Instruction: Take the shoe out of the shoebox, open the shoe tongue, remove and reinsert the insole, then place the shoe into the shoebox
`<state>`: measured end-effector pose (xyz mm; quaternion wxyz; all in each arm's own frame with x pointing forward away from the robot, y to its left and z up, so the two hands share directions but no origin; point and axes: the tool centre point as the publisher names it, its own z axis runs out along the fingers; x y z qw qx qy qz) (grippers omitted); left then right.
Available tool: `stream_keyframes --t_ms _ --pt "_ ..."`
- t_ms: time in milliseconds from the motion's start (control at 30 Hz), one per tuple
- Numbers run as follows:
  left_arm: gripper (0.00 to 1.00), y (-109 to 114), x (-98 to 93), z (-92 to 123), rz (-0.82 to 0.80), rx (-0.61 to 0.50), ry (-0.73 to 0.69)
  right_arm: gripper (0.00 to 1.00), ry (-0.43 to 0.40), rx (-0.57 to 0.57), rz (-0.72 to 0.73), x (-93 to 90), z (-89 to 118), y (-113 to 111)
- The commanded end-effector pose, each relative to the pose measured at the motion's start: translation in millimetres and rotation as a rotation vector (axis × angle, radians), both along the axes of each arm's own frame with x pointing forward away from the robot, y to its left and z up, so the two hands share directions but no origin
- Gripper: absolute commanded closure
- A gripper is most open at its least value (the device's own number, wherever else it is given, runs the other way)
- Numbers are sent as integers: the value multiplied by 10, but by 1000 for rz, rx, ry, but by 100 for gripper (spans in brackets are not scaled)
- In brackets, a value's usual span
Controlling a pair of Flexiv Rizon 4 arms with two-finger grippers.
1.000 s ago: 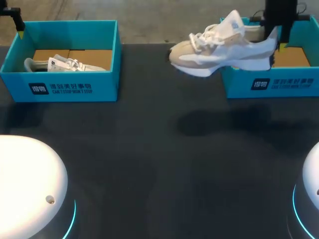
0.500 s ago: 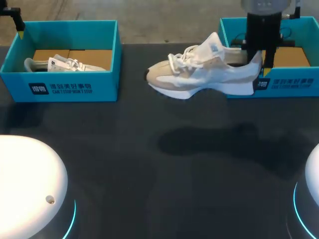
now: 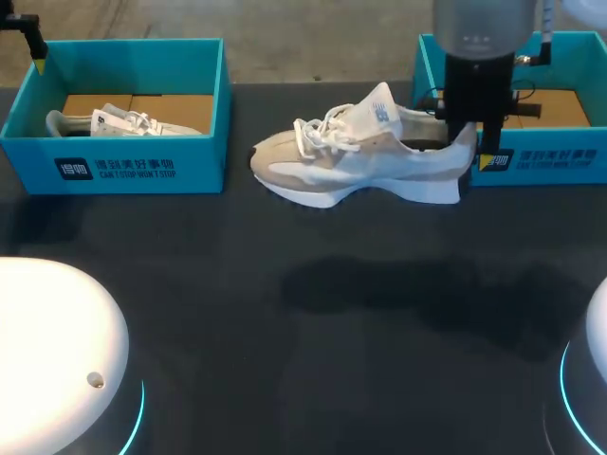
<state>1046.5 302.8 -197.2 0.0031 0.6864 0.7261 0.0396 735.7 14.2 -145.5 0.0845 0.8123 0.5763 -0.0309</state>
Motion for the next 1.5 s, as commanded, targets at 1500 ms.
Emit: stream_keyframes --t_ms 1500 --pt "0 -1 -8 2 -1 2 -2 100 61 -54 1 -599 -522 543"
